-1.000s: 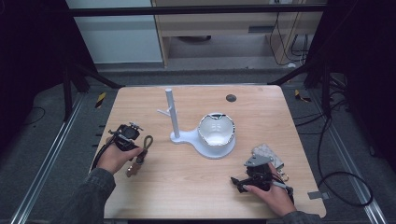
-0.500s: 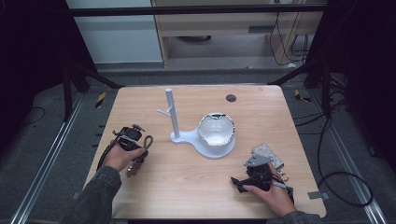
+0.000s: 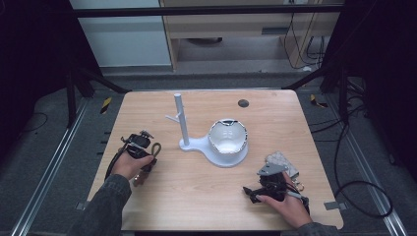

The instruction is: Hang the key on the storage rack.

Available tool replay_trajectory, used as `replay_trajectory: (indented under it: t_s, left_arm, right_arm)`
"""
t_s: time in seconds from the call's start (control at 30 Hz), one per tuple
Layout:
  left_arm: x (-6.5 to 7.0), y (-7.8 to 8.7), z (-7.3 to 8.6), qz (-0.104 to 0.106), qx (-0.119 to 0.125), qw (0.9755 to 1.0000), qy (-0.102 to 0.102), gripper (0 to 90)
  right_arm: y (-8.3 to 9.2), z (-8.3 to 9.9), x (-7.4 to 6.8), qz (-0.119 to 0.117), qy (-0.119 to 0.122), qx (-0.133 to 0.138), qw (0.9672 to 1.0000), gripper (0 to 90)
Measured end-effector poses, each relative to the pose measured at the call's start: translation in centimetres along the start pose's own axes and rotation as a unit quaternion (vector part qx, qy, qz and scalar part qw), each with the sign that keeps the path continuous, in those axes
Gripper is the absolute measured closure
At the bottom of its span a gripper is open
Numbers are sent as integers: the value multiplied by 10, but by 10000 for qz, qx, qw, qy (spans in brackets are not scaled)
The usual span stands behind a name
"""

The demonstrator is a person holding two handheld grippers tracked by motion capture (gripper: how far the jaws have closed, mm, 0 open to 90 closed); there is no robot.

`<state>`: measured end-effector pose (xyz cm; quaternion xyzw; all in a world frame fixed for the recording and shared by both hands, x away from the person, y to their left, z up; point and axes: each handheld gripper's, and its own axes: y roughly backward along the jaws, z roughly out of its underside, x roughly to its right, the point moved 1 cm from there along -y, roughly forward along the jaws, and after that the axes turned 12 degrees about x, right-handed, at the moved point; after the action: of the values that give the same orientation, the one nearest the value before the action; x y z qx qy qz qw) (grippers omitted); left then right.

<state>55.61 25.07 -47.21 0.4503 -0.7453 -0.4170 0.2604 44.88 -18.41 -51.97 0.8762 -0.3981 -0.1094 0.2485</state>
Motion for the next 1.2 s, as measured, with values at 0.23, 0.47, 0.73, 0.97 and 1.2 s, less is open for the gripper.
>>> replay_trajectory:
  t_s: [0.23,0.47,0.73,0.97,1.2]
  left_arm:
    - [1,-1,0,47,-52,10000,-15,571]
    - [-1,-2,1,36,-51,10000,25,582]
    - [-2,-1,3,42,1,10000,-56,652]
    - [-2,11,7,47,276,9994,-225,655]
    - [4,30,17,137,727,9966,-367,655]
  right_arm:
    - [0,0,0,-2,-4,2,10000,26]
    - [0,0,0,-7,5,6,10000,26]
    - [0,0,0,-4,4,8,10000,26]
    - [0,0,0,-3,-1,8,10000,25]
    - [0,0,0,-2,-1,9,10000,25]
